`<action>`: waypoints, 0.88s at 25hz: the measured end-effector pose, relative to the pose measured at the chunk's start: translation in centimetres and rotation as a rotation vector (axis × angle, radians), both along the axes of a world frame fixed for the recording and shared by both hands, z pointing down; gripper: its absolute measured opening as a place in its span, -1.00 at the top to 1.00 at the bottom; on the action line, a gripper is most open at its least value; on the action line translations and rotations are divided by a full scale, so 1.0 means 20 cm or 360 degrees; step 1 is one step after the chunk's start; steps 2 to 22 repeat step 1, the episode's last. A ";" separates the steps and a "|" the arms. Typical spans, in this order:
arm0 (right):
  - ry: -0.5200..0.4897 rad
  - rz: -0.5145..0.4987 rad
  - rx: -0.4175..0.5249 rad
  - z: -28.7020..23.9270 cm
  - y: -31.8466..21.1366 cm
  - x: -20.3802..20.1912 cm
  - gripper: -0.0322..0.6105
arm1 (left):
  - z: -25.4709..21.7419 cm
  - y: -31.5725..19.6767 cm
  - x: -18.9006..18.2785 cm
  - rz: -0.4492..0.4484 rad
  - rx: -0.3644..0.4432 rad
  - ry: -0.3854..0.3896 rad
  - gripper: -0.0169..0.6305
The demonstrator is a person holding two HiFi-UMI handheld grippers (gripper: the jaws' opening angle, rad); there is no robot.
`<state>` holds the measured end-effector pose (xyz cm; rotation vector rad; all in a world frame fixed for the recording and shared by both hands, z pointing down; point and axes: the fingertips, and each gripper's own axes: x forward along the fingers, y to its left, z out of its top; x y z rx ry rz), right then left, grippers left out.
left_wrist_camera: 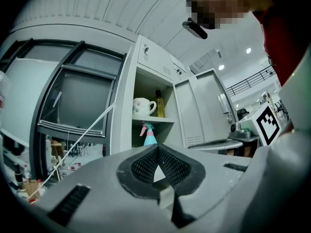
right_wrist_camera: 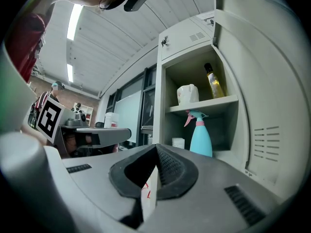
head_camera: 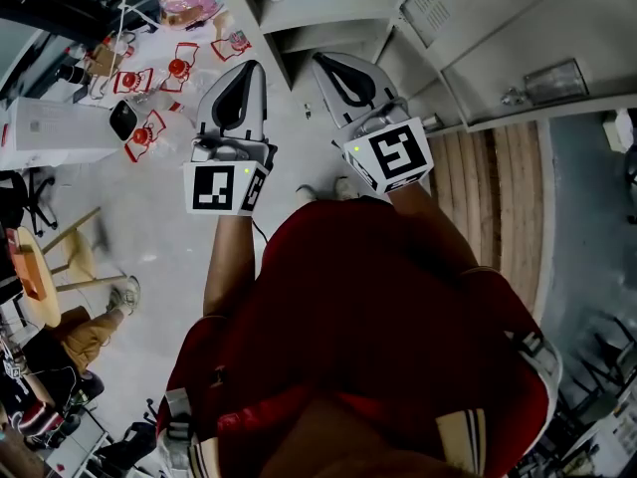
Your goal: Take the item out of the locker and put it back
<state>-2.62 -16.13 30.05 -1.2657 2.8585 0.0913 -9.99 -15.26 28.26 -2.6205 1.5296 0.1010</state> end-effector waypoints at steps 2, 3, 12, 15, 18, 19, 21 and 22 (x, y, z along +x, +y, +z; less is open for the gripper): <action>-0.0001 -0.0002 0.0000 0.00 0.00 0.00 0.91 | 0.00 0.00 0.00 0.0000 -0.0001 0.0001 0.93; -0.0001 -0.0002 0.0000 0.00 0.00 0.00 0.91 | 0.00 0.00 0.00 0.0000 -0.0001 0.0001 0.93; -0.0001 -0.0002 0.0000 0.00 0.00 0.00 0.91 | 0.00 0.00 0.00 0.0000 -0.0001 0.0001 0.93; -0.0001 -0.0002 0.0000 0.00 0.00 0.00 0.91 | 0.00 0.00 0.00 0.0000 -0.0001 0.0001 0.93; -0.0001 -0.0002 0.0000 0.00 0.00 0.00 0.91 | 0.00 0.00 0.00 0.0000 -0.0001 0.0001 0.93; -0.0001 -0.0002 0.0000 0.00 0.00 0.00 0.91 | 0.00 0.00 0.00 0.0000 -0.0001 0.0001 0.93; -0.0001 -0.0002 0.0000 0.00 0.00 0.00 0.91 | 0.00 0.00 0.00 0.0000 -0.0001 0.0001 0.93; -0.0001 -0.0002 0.0000 0.00 0.00 0.00 0.91 | 0.00 0.00 0.00 0.0000 -0.0001 0.0001 0.93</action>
